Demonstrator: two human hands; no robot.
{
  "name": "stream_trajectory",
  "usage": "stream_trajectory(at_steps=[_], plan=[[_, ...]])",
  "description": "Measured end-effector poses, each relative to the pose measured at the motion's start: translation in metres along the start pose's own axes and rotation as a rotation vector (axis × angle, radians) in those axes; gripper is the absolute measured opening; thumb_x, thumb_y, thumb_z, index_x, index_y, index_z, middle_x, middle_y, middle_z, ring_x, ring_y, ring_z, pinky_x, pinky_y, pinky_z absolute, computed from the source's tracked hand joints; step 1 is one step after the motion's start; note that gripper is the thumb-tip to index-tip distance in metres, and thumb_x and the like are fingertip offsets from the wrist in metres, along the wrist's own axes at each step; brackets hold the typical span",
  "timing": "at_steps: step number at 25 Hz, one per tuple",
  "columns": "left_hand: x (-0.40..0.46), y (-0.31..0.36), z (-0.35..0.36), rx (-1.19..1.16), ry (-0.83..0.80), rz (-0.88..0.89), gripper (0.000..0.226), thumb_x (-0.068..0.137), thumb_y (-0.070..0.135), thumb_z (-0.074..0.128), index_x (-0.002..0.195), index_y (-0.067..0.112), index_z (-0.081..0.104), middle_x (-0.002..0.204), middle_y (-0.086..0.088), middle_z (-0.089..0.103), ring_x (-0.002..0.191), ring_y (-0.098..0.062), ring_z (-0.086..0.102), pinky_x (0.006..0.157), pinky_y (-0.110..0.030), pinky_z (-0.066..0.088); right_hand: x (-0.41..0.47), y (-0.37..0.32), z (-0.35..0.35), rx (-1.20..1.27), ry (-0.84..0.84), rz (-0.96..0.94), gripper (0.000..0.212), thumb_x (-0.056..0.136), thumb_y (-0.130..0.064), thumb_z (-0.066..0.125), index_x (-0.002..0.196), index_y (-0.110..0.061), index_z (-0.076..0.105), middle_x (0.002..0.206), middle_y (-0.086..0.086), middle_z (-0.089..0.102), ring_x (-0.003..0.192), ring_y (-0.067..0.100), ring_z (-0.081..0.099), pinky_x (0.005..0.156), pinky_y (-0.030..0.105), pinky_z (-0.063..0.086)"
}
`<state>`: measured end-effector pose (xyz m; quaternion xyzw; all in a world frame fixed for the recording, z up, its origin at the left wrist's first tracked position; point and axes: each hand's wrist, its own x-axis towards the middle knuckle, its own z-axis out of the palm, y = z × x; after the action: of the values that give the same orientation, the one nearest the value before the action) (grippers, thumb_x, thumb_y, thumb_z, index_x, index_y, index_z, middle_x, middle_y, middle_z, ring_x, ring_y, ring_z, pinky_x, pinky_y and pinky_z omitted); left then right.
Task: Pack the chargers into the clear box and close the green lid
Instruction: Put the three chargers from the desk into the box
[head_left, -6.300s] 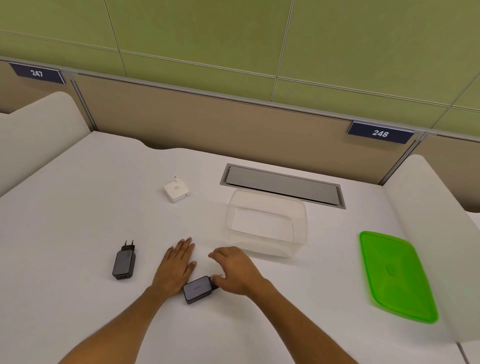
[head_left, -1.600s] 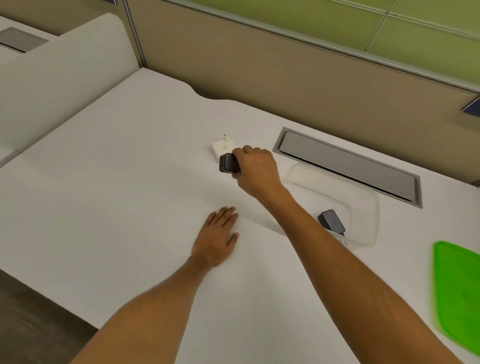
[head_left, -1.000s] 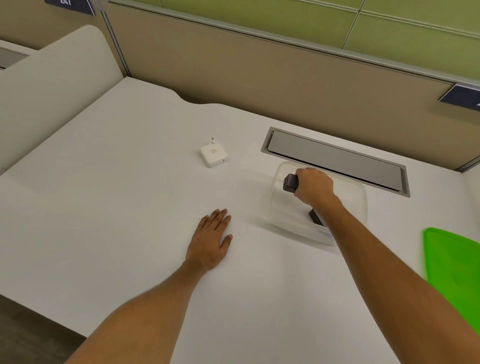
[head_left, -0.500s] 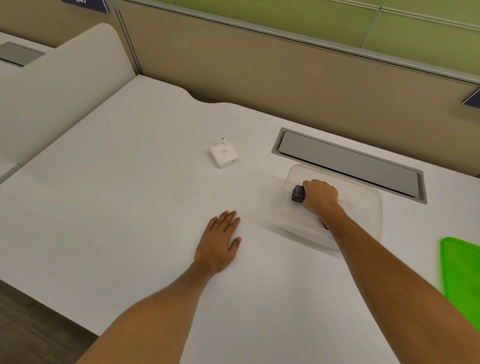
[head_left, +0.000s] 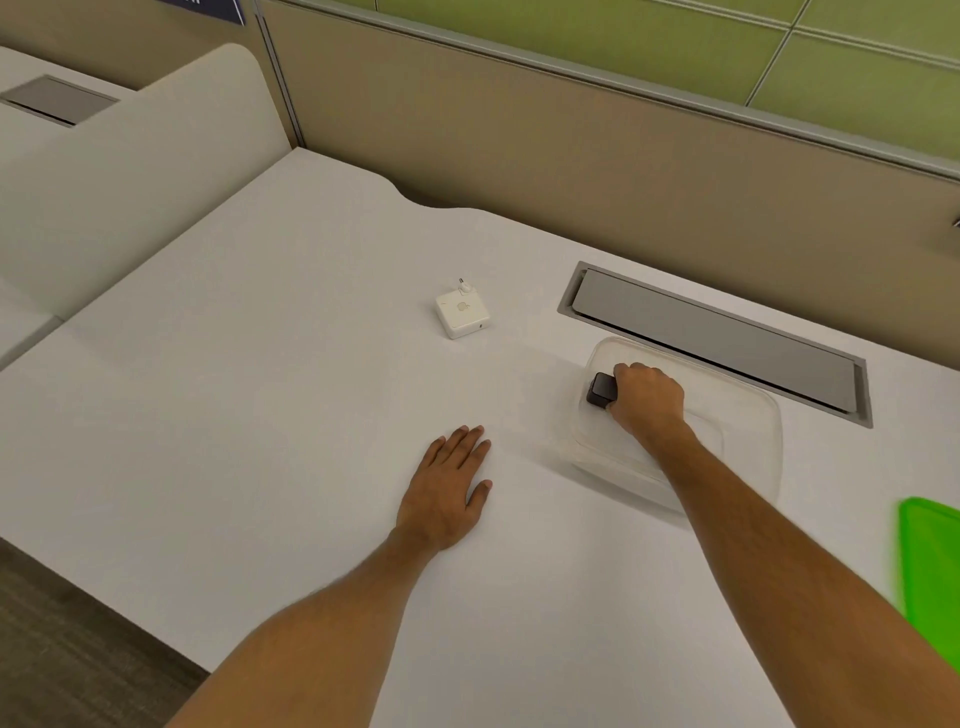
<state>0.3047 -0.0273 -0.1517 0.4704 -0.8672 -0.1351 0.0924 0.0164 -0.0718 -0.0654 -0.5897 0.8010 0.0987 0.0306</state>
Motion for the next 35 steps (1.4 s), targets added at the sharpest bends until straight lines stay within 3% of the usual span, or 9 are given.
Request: stream_trajectory(at_steps=[6, 11, 18, 22, 28, 35], plan=[[-0.001, 0.0, 0.001, -0.009, 0.001, -0.005, 0.056, 0.094, 0.041, 0.03, 0.146, 0.02, 0.028, 0.157, 0.004, 0.022, 0.145, -0.011, 0.012, 0.118, -0.031, 0.004, 0.012, 0.0, -0.04, 0.139, 0.25, -0.024, 0.032, 0.085, -0.041, 0.062, 0.102, -0.014, 0.067, 0.093, 0.007, 0.072, 0.084, 0.03, 0.066, 0.069, 0.032, 0.049], [0.0, 0.0, 0.0, -0.011, -0.008, -0.009, 0.057, 0.094, 0.041, 0.029, 0.147, 0.02, 0.028, 0.158, 0.004, 0.02, 0.145, -0.012, 0.011, 0.119, -0.031, 0.003, 0.029, -0.026, -0.081, 0.226, 0.475, -0.117, 0.023, 0.086, -0.029, 0.053, 0.085, -0.011, 0.068, 0.08, 0.009, 0.072, 0.072, 0.035, 0.065, 0.064, 0.032, 0.045], [0.0, 0.0, 0.0, -0.013, -0.021, -0.017, 0.057, 0.094, 0.042, 0.027, 0.147, 0.02, 0.025, 0.158, 0.003, 0.018, 0.146, -0.012, 0.008, 0.119, -0.032, 0.005, 0.054, -0.1, -0.072, 0.086, 0.248, -0.321, 0.03, 0.09, -0.034, 0.054, 0.107, -0.012, 0.065, 0.097, 0.009, 0.071, 0.089, 0.031, 0.065, 0.07, 0.033, 0.044], [0.001, 0.001, 0.0, -0.022, -0.031, -0.022, 0.057, 0.094, 0.042, 0.027, 0.148, 0.02, 0.024, 0.159, 0.004, 0.017, 0.146, -0.012, 0.007, 0.12, -0.033, 0.005, 0.067, -0.132, -0.057, -0.012, 0.117, -0.478, 0.043, 0.086, -0.023, 0.059, 0.127, -0.015, 0.054, 0.118, 0.007, 0.063, 0.103, 0.029, 0.06, 0.085, 0.04, 0.046], [0.001, 0.001, -0.001, -0.053, -0.019, -0.027, 0.056, 0.094, 0.04, 0.029, 0.147, 0.02, 0.027, 0.158, 0.003, 0.02, 0.145, -0.013, 0.011, 0.12, -0.035, 0.008, 0.092, -0.163, -0.039, -0.116, 0.123, -0.566, 0.068, 0.078, -0.002, 0.058, 0.141, -0.014, 0.036, 0.148, 0.003, 0.04, 0.131, 0.029, 0.038, 0.104, 0.047, 0.03], [0.001, 0.0, -0.002, -0.057, -0.037, -0.028, 0.056, 0.095, 0.04, 0.029, 0.147, 0.02, 0.025, 0.159, 0.003, 0.017, 0.146, -0.014, 0.007, 0.12, -0.035, 0.006, 0.119, -0.185, -0.031, -0.16, 0.027, -0.583, 0.081, 0.085, -0.01, 0.056, 0.152, -0.017, 0.013, 0.16, -0.002, 0.017, 0.148, 0.024, 0.011, 0.115, 0.052, 0.016]])
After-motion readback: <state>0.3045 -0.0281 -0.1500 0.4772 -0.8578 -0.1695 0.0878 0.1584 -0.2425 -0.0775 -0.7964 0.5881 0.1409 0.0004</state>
